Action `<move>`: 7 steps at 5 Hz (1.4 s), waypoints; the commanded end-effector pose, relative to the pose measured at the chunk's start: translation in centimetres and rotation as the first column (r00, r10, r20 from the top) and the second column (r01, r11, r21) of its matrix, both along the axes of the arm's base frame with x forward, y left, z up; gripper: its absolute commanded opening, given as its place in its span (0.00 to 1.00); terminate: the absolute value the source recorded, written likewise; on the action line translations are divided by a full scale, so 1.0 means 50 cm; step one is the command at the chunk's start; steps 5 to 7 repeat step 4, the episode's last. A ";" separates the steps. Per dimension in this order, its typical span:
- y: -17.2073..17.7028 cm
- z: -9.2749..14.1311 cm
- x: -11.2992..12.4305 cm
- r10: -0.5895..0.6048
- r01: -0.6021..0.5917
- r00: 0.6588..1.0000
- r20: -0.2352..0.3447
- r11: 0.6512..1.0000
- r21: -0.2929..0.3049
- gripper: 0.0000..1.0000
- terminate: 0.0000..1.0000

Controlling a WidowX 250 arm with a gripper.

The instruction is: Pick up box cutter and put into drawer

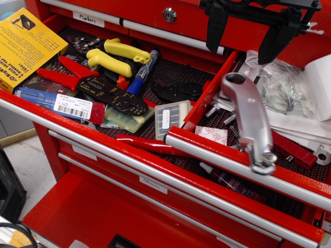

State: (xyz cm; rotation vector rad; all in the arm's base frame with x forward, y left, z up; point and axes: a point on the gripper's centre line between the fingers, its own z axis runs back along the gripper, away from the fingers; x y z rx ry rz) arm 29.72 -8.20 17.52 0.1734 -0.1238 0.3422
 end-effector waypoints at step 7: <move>0.008 0.038 0.047 0.021 -0.020 0.999 0.043 1.000 -0.013 1.00 1.00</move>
